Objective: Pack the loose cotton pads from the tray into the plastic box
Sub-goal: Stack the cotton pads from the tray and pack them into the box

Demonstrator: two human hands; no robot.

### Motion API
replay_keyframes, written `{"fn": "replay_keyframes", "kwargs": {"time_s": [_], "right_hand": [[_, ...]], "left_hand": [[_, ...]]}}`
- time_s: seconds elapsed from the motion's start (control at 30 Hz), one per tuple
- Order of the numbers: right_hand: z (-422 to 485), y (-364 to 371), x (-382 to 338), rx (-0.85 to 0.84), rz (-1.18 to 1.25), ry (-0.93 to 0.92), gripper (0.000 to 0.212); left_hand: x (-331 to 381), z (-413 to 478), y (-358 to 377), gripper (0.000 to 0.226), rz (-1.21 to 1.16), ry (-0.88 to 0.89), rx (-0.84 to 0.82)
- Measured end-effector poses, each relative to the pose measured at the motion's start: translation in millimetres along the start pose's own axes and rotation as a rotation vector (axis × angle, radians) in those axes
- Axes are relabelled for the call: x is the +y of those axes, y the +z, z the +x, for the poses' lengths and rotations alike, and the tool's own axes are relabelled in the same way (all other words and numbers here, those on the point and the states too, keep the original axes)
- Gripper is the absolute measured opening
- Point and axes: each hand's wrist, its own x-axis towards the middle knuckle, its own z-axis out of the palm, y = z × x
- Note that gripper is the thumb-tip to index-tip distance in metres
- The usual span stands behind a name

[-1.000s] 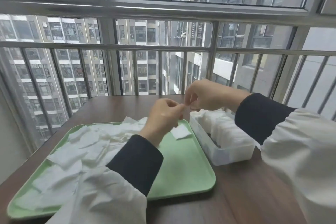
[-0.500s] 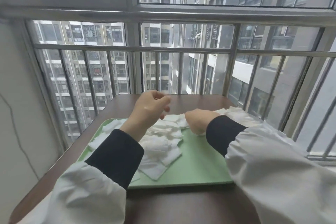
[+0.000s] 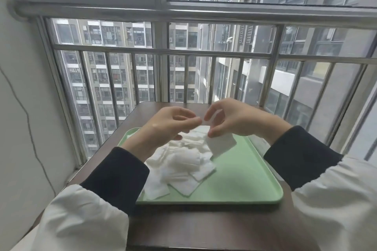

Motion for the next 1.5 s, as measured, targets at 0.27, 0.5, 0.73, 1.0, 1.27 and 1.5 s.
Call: {"fn": "replay_keyframes", "kwargs": {"time_s": [0.27,0.5,0.73,1.0,1.27,1.5], "right_hand": [[2.8,29.8,-3.9,0.165,0.540,-0.150,0.037],[12.6,50.1,11.3,0.118,0.321,-0.163,0.009],[3.9,79.6,8.3,-0.043,0.066,-0.295,0.033],[2.9,83.2,13.9,0.044,0.041,-0.282,0.016],[4.2,68.4,16.5,0.142,0.436,-0.189,0.019],[4.4,69.7,16.3,0.004,0.990,0.238,0.020]], "left_hand": [[-12.3,-4.4,6.1,0.046,-0.182,0.037,-0.055],[-21.1,-4.6,-7.1,0.020,-0.450,-0.012,0.249],[-30.1,-3.9,-19.2,0.017,-0.679,0.009,0.297],[-33.7,-1.7,-13.8,0.014,-0.631,-0.023,0.371],[-30.5,-4.9,-8.7,0.019,-0.643,-0.016,0.387],[-35.9,-2.9,-5.3,0.019,-0.519,-0.059,0.413]]}}
